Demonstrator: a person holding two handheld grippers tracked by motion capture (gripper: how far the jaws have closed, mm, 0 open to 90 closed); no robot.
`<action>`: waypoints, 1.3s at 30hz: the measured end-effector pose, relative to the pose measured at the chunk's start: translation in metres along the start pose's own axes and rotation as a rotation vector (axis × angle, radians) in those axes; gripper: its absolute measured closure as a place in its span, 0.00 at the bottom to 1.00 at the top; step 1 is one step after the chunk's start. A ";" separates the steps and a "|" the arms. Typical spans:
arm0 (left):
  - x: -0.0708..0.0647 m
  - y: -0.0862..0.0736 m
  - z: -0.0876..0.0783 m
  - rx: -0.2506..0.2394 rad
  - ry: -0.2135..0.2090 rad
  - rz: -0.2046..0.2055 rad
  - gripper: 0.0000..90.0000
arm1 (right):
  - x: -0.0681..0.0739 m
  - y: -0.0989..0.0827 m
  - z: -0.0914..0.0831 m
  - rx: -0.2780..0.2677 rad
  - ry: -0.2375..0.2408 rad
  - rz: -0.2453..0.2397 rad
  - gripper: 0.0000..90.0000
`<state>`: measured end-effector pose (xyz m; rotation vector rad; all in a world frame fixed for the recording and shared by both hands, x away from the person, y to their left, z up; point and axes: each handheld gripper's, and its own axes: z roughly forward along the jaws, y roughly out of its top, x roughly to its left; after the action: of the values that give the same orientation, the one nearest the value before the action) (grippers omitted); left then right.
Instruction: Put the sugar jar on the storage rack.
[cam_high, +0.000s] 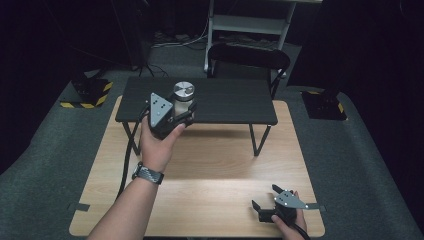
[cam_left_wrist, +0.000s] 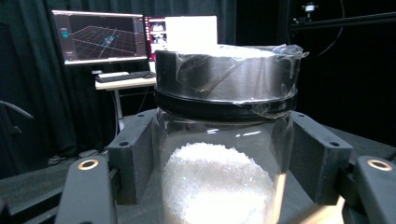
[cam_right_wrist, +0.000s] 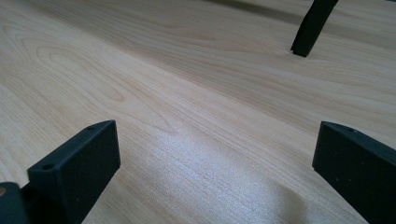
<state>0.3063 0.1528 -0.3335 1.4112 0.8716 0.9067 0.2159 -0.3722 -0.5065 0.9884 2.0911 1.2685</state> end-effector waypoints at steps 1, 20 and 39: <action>0.000 0.001 0.006 0.003 0.009 0.000 0.35 | 0.000 0.000 0.000 -0.001 0.001 -0.002 0.00; 0.007 -0.010 0.061 0.045 0.060 -0.031 0.35 | 0.000 -0.002 -0.001 -0.012 0.003 -0.010 0.00; 0.004 -0.018 0.063 0.042 0.054 -0.036 0.34 | 0.001 -0.003 -0.001 -0.015 -0.001 -0.015 0.00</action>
<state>0.3651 0.1312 -0.3516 1.4087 0.9585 0.9072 0.2134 -0.3728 -0.5085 0.9648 2.0818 1.2736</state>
